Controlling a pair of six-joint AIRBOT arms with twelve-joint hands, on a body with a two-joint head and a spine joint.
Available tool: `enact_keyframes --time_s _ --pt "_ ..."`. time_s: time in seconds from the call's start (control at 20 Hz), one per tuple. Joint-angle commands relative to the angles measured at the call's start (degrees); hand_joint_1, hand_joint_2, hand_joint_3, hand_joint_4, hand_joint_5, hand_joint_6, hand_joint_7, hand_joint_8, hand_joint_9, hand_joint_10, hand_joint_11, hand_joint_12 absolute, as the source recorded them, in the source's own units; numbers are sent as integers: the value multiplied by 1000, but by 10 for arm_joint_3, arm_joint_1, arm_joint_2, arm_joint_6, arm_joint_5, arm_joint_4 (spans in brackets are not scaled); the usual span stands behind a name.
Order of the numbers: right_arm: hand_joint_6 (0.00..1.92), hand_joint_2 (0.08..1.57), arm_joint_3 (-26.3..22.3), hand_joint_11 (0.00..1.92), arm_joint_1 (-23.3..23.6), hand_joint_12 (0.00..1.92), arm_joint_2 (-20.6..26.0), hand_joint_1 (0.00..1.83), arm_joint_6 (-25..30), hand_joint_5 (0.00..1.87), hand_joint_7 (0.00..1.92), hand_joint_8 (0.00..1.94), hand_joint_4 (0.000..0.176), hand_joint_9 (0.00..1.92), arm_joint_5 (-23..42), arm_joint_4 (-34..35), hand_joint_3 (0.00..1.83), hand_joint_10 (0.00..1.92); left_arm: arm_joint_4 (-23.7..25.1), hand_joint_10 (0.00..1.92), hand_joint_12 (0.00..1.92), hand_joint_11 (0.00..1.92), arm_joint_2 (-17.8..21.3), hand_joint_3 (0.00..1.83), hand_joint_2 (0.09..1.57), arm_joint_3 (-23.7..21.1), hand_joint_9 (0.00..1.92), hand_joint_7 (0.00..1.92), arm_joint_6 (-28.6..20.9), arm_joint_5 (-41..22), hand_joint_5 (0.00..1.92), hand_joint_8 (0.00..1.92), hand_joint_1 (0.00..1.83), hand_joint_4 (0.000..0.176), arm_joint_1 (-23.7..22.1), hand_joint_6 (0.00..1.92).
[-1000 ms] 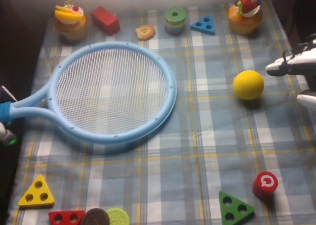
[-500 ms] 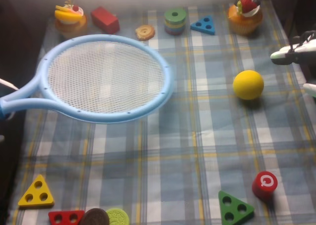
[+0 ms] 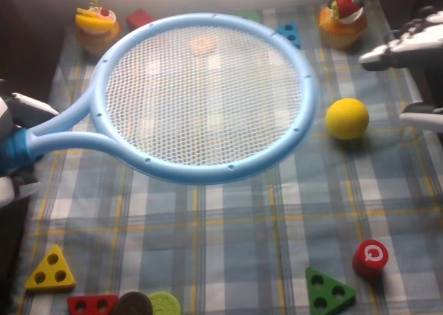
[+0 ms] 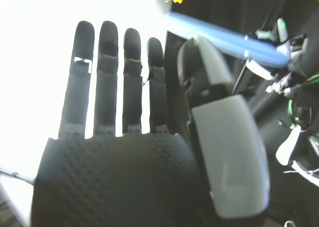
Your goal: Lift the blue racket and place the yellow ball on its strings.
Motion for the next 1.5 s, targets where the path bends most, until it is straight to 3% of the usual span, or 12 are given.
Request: enact_keyframes --time_s 0.0,0.4,0.55,0.6,0.65,0.7,0.8,0.9,1.05,1.25,1.35,1.45 --pt "0 1074 8 256 14 888 -6 1016 11 557 631 0 0 629 29 -1 0 0 9 1921 1880 1406 8 0 1206 -1 1675 1443 -14 -89 1020 1921 1613 176 3 1921" --pt "6 947 72 366 91 743 -73 1188 31 591 652 3 0 677 -99 -90 0 7 29 1921 1921 1514 11 3 1195 -16 1706 1524 -18 -119 1126 1921 1625 175 15 1921" --pt "25 940 84 592 103 1145 -92 1168 44 852 914 31 0 1000 -120 -115 0 78 30 1921 1921 1587 11 0 1192 -16 1716 1519 -18 -118 1092 1921 1613 175 15 1921" --pt "417 990 86 759 104 1368 -94 1177 44 1163 1117 74 0 1122 -123 -117 3 355 30 1921 1921 1599 11 1 1195 -16 1712 1522 -18 -117 1088 1921 1634 175 15 1921" --pt "417 990 86 759 104 1368 -95 1177 44 1163 1117 74 0 1122 -123 -118 3 355 30 1921 1921 1599 11 1 1195 -15 1712 1522 -18 -116 1088 1921 1634 175 15 1921" --pt "453 1015 85 941 105 1663 -94 1274 45 1211 1217 755 0 1118 -122 -118 1 1100 28 1921 1921 1625 11 9 1222 -15 1698 1530 -18 -116 1076 1921 1562 176 16 1921" --pt "623 1028 83 892 109 1558 -90 1257 45 1172 1179 763 11 1038 -120 -118 2 1096 26 1921 1921 1646 10 0 1203 -16 1686 1512 -18 -112 1059 1921 1576 176 17 1921" --pt "595 1071 74 727 114 1417 -67 1248 45 1179 994 1081 0 926 -103 -109 1 1008 27 1921 1921 1657 9 3 1217 -13 1672 1475 -18 -105 1015 1921 1571 176 17 1921" --pt "464 1108 54 576 115 1795 -32 1262 45 1153 912 1350 0 785 -32 -80 0 1428 28 1921 1921 1697 3 16 1265 0 1697 1483 -18 -76 1046 1921 1503 176 13 1921" --pt "565 1116 41 625 155 1713 -17 1264 46 1096 914 1348 0 773 13 -99 3 1355 24 1921 1921 1688 -3 6 1320 13 1672 1453 -8 -55 900 1921 1457 176 1 1921" --pt "743 1104 40 619 197 1256 -27 1235 66 1069 954 1145 0 817 14 -150 0 916 20 1921 1921 1648 -4 0 1230 10 1652 1374 18 -58 851 1921 1619 176 -3 1921" --pt "594 1083 40 620 238 1274 -39 1253 88 1119 1021 1114 0 886 14 -208 0 870 23 1921 1921 1659 -8 0 1211 14 1637 1362 19 -53 782 1921 1632 176 -10 1921"
